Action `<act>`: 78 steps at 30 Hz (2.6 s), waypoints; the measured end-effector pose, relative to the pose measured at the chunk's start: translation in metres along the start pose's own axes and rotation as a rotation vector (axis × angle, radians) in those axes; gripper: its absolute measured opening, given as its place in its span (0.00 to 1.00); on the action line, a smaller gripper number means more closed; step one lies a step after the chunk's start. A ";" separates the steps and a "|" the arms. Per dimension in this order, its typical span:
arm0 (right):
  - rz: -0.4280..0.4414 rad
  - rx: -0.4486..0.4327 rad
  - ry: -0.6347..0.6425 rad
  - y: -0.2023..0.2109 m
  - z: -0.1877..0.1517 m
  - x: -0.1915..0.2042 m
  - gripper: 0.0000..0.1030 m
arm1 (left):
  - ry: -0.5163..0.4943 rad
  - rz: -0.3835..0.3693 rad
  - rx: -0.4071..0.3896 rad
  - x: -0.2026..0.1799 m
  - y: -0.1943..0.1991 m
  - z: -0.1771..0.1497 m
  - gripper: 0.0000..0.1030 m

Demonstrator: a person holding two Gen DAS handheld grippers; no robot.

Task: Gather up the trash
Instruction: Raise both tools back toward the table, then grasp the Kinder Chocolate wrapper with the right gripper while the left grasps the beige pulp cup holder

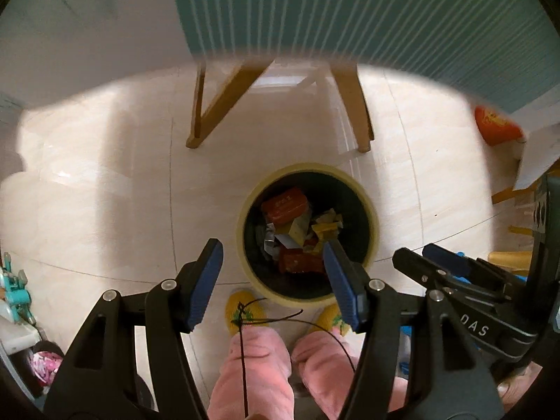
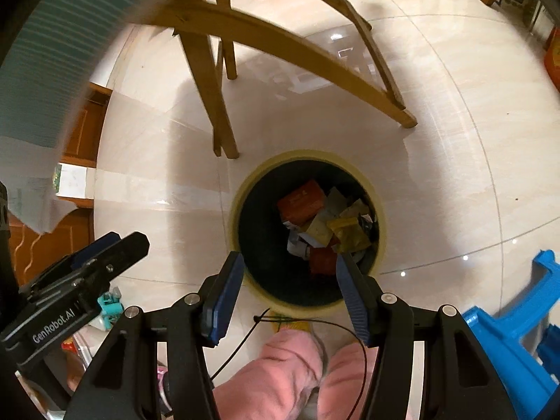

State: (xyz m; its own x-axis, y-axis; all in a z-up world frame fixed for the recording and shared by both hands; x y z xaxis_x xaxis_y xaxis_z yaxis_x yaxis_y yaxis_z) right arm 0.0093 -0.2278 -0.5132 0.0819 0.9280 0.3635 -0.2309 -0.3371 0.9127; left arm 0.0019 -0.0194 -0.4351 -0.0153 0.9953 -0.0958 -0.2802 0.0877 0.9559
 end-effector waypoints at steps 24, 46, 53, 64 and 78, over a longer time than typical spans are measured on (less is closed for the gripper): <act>0.082 -0.336 0.358 0.427 0.091 0.150 0.54 | 0.060 0.200 -0.270 -0.020 0.400 0.123 0.55; 0.121 -0.621 0.517 0.641 0.324 0.280 0.54 | 0.012 0.140 -0.412 0.000 0.574 0.383 0.55; 0.033 -0.589 0.463 0.610 0.454 0.309 0.54 | -0.059 0.101 -0.380 0.020 0.514 0.513 0.55; -0.028 -0.368 0.255 0.371 0.630 0.275 0.54 | -0.169 0.035 -0.245 0.037 0.277 0.653 0.55; 0.073 -0.140 -0.194 0.144 0.642 0.160 0.54 | -0.295 -0.034 -0.140 0.013 0.102 0.670 0.55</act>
State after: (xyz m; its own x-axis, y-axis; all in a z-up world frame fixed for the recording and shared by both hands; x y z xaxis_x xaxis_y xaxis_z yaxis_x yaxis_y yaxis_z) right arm 0.6116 -0.2294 -0.2035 0.2413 0.8499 0.4684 -0.3739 -0.3640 0.8531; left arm 0.6165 0.0302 -0.1528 0.2690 0.9629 -0.0228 -0.4050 0.1345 0.9043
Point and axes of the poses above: each gripper's, at about its wrist camera, not at the fingertips, and y roughly against the way its jaws point, x to its left, z to its top, the point moved 1 cm from there along -y, roughly the way its jaws point, and after that the axes turned 7 degrees about -x, right-handed, at the moved point
